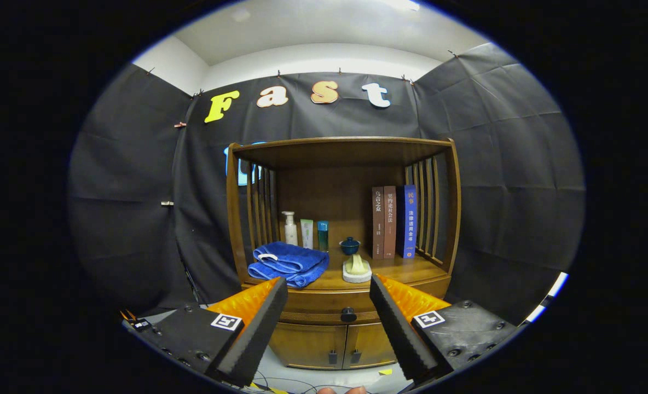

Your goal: Pull open the drawer, take out the items inside it, and place them on the countertop above the cabinet.

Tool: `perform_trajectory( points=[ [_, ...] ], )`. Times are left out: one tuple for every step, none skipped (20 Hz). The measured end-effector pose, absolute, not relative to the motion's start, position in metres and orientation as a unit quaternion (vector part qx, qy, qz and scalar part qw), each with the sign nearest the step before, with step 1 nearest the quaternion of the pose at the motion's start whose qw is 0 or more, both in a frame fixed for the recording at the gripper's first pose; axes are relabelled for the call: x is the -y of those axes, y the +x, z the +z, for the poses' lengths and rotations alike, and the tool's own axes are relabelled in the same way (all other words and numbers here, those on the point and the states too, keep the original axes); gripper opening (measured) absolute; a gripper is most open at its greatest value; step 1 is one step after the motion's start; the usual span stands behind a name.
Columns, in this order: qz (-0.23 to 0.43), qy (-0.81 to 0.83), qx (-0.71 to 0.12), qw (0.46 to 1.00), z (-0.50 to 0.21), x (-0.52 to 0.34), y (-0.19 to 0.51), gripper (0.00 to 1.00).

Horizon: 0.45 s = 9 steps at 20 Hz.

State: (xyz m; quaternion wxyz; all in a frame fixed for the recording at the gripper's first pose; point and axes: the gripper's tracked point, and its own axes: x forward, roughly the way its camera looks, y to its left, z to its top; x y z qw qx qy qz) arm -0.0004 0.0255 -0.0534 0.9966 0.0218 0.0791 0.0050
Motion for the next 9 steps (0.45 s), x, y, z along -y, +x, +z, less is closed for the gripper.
perform_trajectory(
  points=[
    [0.006, 0.022, -0.078, 0.997, -0.053, -0.0266, -0.0009, 0.98],
    [0.007, 0.023, -0.078, 0.997, -0.0532, -0.0278, -0.0008, 0.98],
    [0.008, 0.023, -0.079, 0.997, -0.0535, -0.0281, -0.0015, 0.98],
    [0.005, 0.024, -0.078, 0.997, -0.0532, -0.0269, -0.0021, 0.98],
    [0.003, 0.025, -0.075, 0.997, -0.0522, -0.0253, -0.0019, 0.98],
    [0.001, 0.025, -0.074, 0.997, -0.0522, -0.0246, -0.002, 0.98],
    [0.0, 0.026, -0.074, 0.997, -0.0518, -0.0235, -0.002, 0.98],
    [-0.001, 0.026, -0.074, 0.997, -0.052, -0.0224, -0.0024, 0.98],
    [-0.001, 0.027, -0.074, 0.997, -0.0519, -0.0221, -0.0021, 0.98]
  ],
)
